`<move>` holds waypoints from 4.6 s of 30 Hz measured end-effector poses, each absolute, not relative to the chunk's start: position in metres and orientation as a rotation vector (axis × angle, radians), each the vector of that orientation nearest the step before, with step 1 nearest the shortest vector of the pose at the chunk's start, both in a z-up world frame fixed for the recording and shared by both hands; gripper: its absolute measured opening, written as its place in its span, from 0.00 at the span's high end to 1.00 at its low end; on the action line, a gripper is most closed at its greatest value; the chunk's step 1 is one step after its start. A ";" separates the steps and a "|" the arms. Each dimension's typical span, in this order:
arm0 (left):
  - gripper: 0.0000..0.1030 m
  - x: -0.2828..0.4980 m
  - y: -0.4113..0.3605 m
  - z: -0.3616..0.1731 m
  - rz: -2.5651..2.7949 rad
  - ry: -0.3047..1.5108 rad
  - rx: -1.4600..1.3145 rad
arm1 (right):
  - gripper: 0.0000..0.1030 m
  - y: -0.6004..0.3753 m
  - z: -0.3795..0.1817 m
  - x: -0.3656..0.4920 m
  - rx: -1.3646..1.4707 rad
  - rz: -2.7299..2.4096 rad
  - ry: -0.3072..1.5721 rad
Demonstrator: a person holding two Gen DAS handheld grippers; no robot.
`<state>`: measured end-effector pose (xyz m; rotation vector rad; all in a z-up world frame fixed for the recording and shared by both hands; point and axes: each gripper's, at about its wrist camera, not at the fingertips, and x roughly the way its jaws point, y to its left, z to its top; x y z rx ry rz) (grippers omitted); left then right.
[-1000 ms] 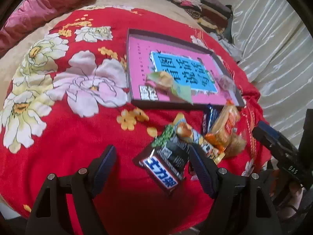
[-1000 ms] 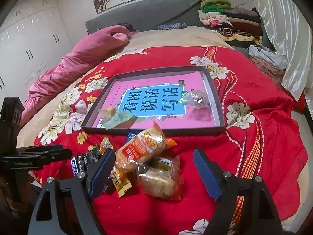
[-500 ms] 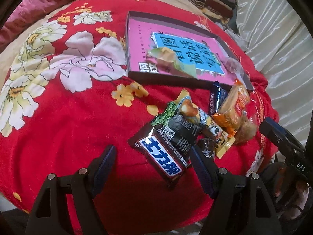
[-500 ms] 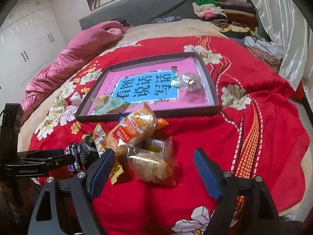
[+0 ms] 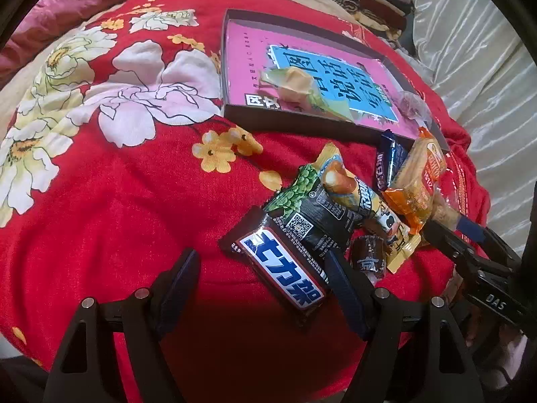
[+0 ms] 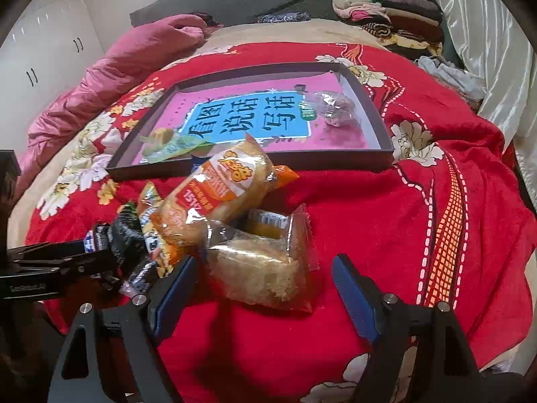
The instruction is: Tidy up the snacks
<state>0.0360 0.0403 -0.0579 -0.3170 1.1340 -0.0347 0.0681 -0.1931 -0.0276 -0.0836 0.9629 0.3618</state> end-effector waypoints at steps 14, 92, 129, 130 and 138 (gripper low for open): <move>0.55 0.030 0.056 -0.058 -0.031 1.161 -0.382 | 0.40 -0.196 -0.029 0.070 -0.136 0.375 0.936; 0.71 0.069 0.059 0.016 -0.165 0.862 -0.412 | 0.49 -0.220 0.045 0.088 -0.008 0.386 0.737; 0.71 0.113 0.064 -0.008 -0.134 0.849 -0.409 | 0.49 -0.217 0.052 0.120 0.052 0.384 0.695; 0.71 0.115 0.064 -0.009 -0.135 0.851 -0.411 | 0.49 -0.217 0.052 0.121 0.051 0.382 0.693; 0.71 0.118 0.061 -0.011 -0.133 0.843 -0.393 | 0.49 -0.218 0.049 0.129 0.062 0.372 0.701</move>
